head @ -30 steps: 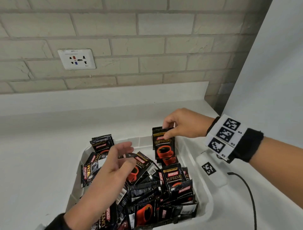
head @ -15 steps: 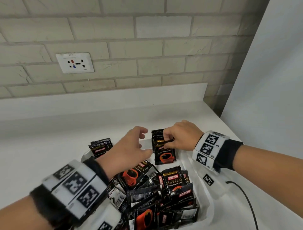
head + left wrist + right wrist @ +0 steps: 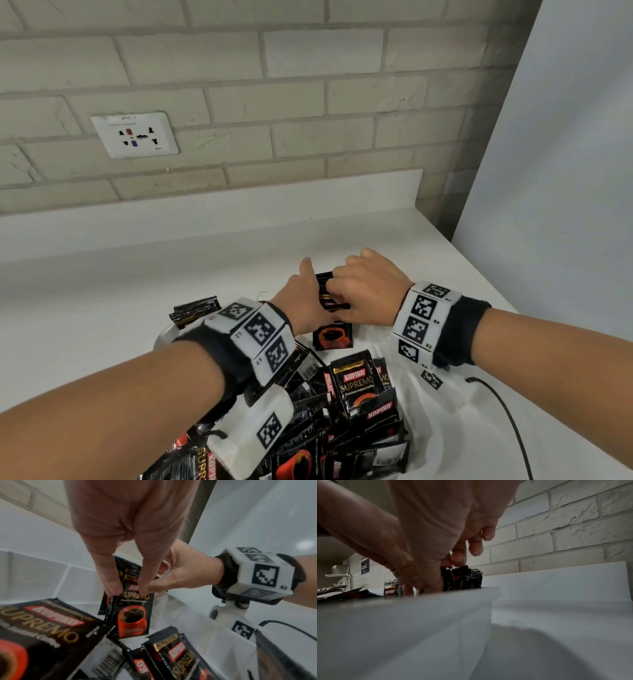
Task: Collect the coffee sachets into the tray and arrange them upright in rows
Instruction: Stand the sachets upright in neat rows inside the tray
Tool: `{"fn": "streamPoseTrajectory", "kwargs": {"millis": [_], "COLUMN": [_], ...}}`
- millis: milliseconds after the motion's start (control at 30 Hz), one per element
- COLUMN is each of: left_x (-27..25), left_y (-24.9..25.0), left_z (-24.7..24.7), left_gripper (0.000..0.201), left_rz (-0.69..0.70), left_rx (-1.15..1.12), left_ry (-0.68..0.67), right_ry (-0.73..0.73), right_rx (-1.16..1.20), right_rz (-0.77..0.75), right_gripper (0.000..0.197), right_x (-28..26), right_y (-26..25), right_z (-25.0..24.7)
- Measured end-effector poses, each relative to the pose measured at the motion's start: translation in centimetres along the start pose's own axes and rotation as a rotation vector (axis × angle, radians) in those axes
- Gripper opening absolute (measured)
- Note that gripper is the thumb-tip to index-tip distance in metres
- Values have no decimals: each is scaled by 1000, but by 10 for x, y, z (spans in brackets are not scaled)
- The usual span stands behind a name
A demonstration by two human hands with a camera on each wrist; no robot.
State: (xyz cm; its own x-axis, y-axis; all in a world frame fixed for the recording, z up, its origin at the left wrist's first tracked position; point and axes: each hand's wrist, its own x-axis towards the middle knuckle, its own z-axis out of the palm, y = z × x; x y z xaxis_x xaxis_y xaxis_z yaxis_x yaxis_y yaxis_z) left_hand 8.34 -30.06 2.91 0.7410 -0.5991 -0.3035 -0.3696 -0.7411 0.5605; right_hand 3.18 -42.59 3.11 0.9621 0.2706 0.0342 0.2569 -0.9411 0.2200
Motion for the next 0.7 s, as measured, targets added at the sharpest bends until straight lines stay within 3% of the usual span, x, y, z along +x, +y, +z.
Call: {"fn": "streamPoseTrajectory", "kwargs": {"millis": [267,433,500,567,700], "left_x": [5,-2,-8,-17,-45], "left_y": [-4,-5,-2,1,4], "left_z": [10,1,-9,-22,-50], "left_gripper": [95,92,95,92,82], "left_rz": [43,39,33,43,101], "left_rx": [0,22,48,57,70], "left_ry": [17,4,-2,13,83], "right_ry": [42,87,12,-153,-487], "right_rx": [-2,262,452,605,560], "right_rz": [14,138,139,99,29], "right_gripper": [34,24,10,3,28], "right_x": [-3,-12,-21,-29,-38], "right_y": [0,6,10,9,-3], "right_z": [-3,-24,-29,-29,-14]}}
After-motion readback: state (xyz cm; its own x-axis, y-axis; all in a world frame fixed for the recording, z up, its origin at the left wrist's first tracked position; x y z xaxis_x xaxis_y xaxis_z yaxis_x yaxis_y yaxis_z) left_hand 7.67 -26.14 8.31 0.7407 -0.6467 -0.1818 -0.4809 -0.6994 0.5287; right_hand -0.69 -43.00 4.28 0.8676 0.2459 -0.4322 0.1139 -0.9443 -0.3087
